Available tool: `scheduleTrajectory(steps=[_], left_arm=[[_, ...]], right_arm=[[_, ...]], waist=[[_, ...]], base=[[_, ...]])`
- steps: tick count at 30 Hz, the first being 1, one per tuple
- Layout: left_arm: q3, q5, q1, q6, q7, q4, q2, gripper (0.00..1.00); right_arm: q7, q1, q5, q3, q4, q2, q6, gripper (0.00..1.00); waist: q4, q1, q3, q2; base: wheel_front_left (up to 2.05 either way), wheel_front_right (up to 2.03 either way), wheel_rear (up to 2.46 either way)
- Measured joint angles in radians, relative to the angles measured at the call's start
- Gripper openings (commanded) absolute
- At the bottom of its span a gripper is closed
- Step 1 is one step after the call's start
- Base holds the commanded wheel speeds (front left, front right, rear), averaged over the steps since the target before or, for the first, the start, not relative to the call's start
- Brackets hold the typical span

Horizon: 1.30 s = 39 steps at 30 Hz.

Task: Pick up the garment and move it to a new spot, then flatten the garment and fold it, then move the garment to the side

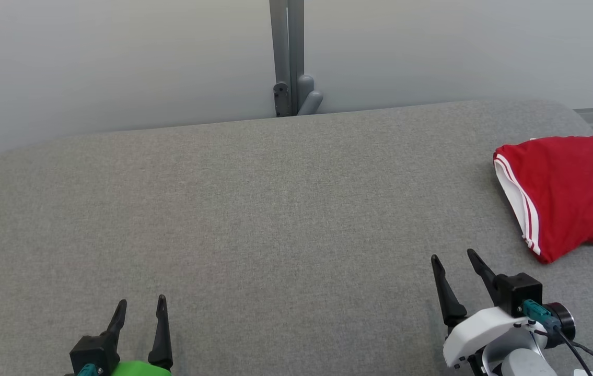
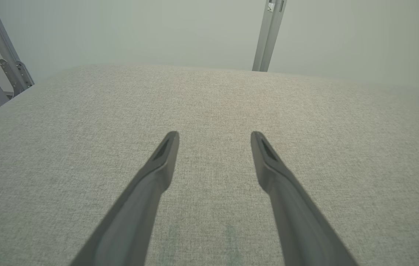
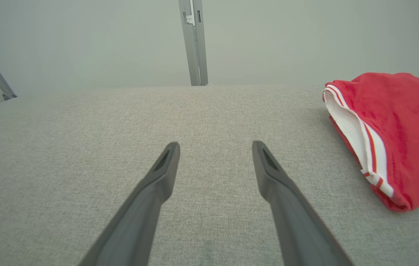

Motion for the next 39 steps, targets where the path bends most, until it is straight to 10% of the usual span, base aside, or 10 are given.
scheduleTrajectory(steps=[36,37,39], left_arm=[[-0.017,-0.026,0.002,-0.020,0.000,0.030,0.000,1.00],[-0.016,-0.029,0.002,-0.022,0.000,0.035,-0.001,0.00],[-0.016,-0.029,0.004,-0.022,0.000,0.051,-0.003,0.00]], right_arm=[[0.000,-0.001,-0.009,0.024,-0.022,0.001,0.000,1.00],[0.000,0.000,-0.009,0.024,-0.019,0.002,0.000,0.00],[0.001,0.013,-0.008,0.024,-0.003,0.003,0.000,0.00]], waist=[[-0.028,0.0000,0.010,0.0000],[-0.028,0.0000,0.010,0.0000],[-0.028,0.0000,0.010,0.0000]], base=[[0.00,0.00,0.00],[0.00,0.00,0.00],[0.00,0.00,0.00]])
